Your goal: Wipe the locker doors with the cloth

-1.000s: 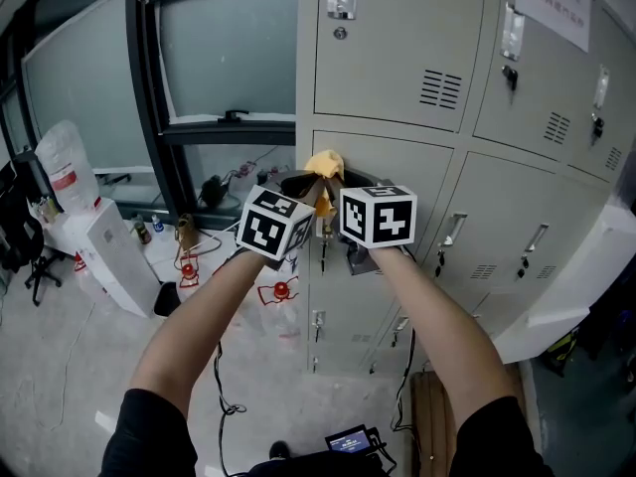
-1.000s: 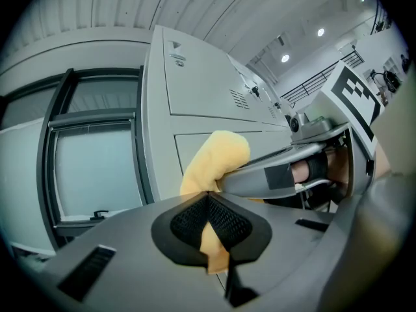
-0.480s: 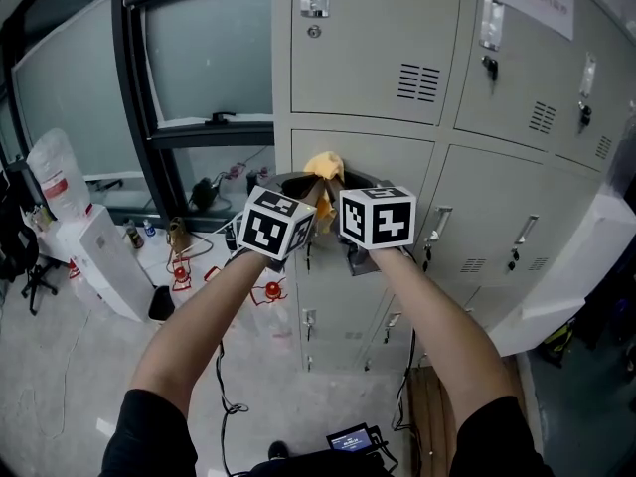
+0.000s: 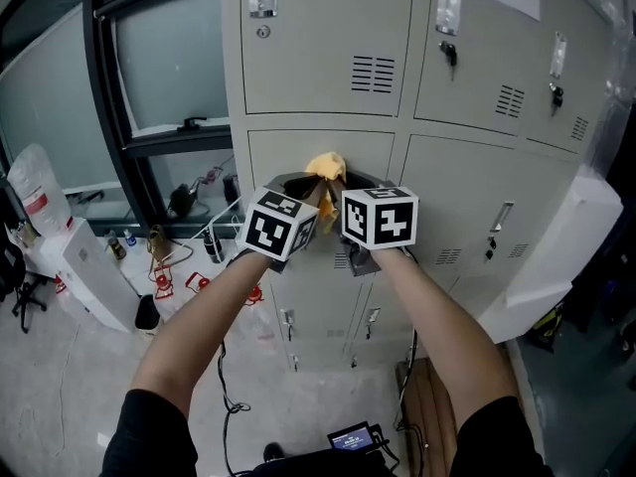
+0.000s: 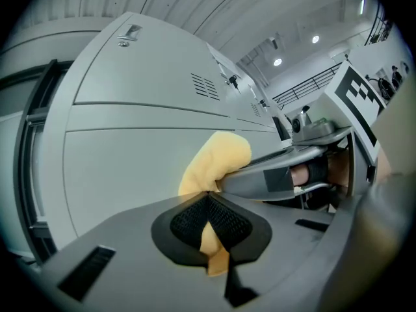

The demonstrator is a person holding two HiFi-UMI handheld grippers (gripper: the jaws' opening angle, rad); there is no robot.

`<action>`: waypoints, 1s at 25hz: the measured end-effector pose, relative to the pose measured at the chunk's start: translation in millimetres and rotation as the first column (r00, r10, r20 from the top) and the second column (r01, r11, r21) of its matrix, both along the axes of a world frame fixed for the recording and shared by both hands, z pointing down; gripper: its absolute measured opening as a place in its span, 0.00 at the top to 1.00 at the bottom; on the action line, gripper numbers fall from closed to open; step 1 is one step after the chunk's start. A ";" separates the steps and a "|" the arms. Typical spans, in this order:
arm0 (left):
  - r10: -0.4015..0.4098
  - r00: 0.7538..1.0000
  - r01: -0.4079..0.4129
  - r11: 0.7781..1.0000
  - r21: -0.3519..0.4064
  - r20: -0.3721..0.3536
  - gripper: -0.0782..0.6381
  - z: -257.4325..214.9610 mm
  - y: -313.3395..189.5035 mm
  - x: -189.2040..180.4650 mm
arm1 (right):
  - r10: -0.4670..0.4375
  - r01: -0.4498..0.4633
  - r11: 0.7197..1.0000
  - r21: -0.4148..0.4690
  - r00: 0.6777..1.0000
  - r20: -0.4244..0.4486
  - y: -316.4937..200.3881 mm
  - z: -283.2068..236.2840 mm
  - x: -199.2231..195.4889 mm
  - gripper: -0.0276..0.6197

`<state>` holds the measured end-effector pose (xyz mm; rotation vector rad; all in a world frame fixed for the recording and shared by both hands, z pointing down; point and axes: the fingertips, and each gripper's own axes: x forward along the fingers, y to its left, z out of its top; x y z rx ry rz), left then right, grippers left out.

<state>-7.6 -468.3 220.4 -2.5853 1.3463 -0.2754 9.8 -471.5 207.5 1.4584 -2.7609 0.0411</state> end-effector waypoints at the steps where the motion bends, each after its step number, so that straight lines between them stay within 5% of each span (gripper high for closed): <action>1: 0.007 1.000 -0.007 1.000 -0.001 0.002 0.86 0.6 -0.5 6.8 | 0.008 -0.008 1.000 -0.002 1.000 0.000 -0.5 0.6 6.8 0.85; 13: 0.091 0.996 -0.091 0.996 -0.004 0.017 0.86 6.7 -5.1 81.6 | 0.094 -0.094 0.995 -0.014 0.996 0.007 -6.9 5.8 82.2 0.85; 25: 0.129 0.991 -0.129 0.992 -0.008 0.032 0.87 8.5 -7.0 108.9 | 0.119 -0.119 0.993 -0.020 0.993 0.018 -10.1 7.2 109.7 0.85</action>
